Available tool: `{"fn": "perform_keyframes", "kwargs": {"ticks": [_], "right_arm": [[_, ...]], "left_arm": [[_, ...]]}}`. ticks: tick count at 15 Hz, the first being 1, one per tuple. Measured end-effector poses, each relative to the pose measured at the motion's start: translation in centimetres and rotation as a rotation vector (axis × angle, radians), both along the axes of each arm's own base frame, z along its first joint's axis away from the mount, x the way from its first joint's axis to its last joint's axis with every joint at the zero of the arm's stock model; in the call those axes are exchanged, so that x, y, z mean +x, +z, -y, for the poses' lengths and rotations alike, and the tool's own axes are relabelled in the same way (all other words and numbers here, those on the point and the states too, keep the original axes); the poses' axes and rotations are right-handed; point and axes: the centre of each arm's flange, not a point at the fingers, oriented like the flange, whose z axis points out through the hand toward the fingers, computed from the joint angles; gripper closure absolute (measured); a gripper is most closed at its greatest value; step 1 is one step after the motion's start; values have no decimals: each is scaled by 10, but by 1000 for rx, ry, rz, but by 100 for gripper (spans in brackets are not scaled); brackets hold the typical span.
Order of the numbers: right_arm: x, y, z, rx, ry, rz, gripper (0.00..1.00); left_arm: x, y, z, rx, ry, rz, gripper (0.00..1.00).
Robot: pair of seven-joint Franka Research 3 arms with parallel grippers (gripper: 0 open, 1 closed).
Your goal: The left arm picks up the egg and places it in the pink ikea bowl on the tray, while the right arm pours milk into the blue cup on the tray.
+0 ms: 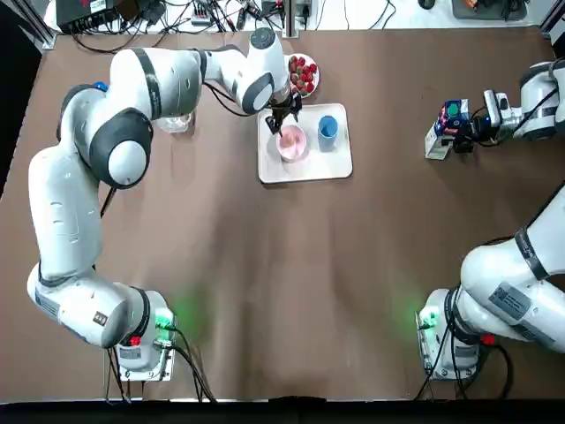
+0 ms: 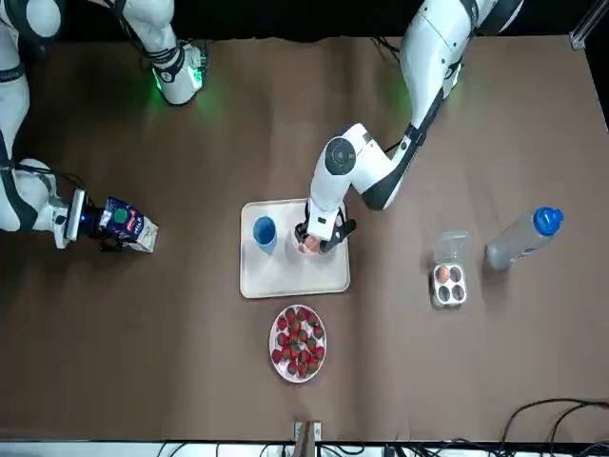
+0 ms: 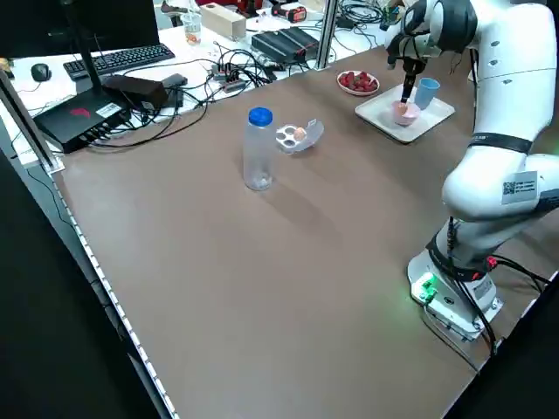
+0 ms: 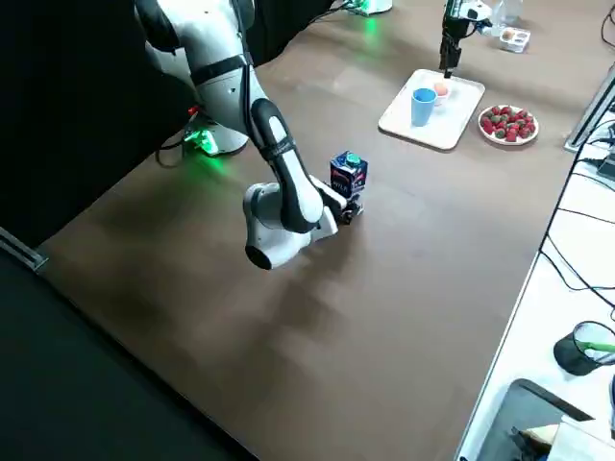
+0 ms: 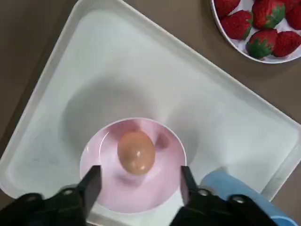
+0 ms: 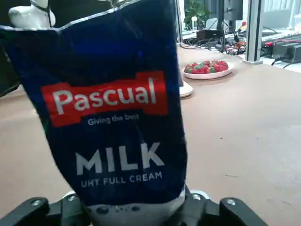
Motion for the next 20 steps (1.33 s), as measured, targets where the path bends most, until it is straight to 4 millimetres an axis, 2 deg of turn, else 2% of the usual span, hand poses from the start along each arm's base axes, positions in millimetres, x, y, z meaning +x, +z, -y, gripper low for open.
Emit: {"fn": "perform_keyframes", "kwargs": {"ticks": [2, 3, 5, 7, 9, 12, 15, 17, 20], "right_arm": [[9, 9, -5, -8, 1, -28, 41], [14, 15, -9, -13, 5, -37, 41], [25, 31, -17, -27, 12, -52, 44], [32, 45, -23, -41, 19, -58, 43], [44, 68, -34, -105, 49, -58, 43], [61, 108, -55, -195, 75, -50, 43], [78, 148, -87, -330, 103, -86, 43], [85, 174, -112, -386, 117, -108, 43], [89, 196, -144, -441, 128, -154, 41]], "left_arm": [[2, 2, 0, -4, 2, 5, 19], [4, 5, 0, -7, 5, 10, 13], [31, 34, -24, -14, 48, 59, 4], [57, 65, -65, 45, 68, 94, 2], [78, 100, -116, 135, 49, 105, 1], [90, 147, -184, 250, -101, 77, 1], [101, 178, -245, 312, -287, 61, 1], [103, 189, -275, 339, -420, 37, 1], [96, 202, -299, 366, -584, -20, 1]]}}
